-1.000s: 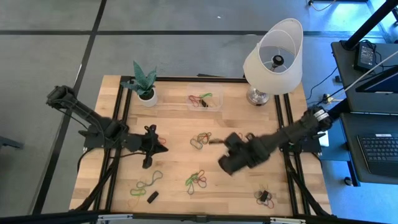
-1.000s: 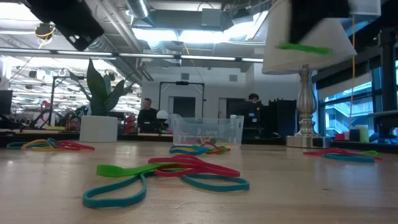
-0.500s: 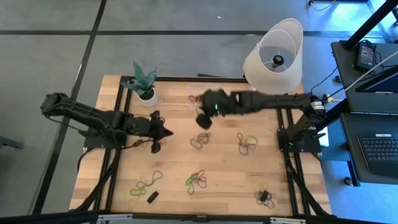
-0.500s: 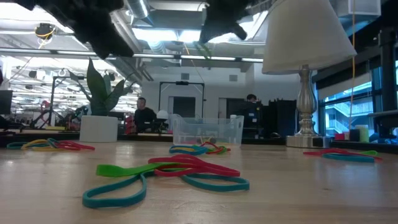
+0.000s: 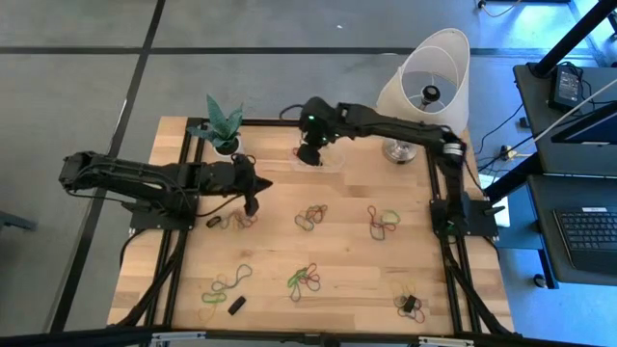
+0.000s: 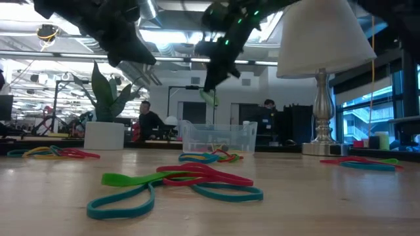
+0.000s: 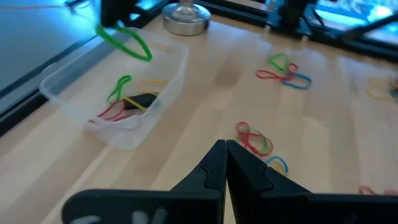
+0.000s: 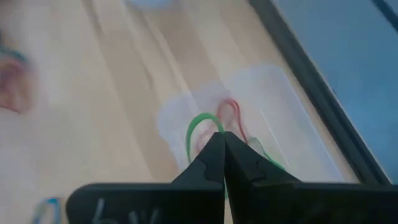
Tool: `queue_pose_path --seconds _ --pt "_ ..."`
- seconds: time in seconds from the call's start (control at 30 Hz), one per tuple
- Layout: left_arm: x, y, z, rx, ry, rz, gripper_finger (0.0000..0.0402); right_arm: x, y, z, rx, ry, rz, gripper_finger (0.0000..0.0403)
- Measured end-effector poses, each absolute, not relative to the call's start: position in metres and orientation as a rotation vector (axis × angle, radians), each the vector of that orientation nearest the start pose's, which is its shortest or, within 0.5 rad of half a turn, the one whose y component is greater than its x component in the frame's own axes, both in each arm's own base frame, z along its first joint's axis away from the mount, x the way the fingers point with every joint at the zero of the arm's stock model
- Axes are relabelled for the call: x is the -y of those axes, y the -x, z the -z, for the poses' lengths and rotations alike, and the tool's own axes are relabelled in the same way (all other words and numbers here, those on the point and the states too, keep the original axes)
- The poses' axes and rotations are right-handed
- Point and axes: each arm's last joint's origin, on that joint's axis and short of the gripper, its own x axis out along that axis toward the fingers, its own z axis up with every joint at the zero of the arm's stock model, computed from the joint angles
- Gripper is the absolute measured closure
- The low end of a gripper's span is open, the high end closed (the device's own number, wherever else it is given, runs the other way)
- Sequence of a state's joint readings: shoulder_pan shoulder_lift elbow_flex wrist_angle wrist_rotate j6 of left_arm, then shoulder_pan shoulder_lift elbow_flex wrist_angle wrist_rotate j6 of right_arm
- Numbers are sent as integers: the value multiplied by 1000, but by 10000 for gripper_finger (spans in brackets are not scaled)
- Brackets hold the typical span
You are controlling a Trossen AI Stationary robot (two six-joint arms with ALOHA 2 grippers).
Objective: Pick and place rubber bands into bin
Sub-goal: Put the green rubber band into the transparent bin, then put the black rubber band into the transparent bin
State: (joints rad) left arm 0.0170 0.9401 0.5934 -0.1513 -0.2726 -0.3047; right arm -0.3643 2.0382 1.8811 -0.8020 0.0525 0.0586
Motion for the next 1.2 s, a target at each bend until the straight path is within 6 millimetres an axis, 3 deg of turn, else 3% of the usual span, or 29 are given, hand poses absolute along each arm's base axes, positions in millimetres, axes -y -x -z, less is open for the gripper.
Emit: queue_pose_path --seconds 0.17,0.3,0.5,0.97,1.07,1.2 --pt "-12 -199 -244 -440 247 -384 396 182 -430 -245 -1097 -125 427 403" --pt "-12 -199 -244 -441 248 -383 396 195 -430 -217 -1204 -98 438 403" --pt "-12 -199 -244 -441 248 -384 396 207 -424 -196 -1288 -123 446 399" --pt "-12 -199 -244 -436 241 -410 396 206 -419 -196 -1335 -134 441 310" --pt "-13 -198 -244 -438 220 -418 395 204 -416 -204 -1325 -142 449 301" --pt "-14 -198 -245 -432 193 -464 393 190 -415 -233 -1248 -166 480 311"
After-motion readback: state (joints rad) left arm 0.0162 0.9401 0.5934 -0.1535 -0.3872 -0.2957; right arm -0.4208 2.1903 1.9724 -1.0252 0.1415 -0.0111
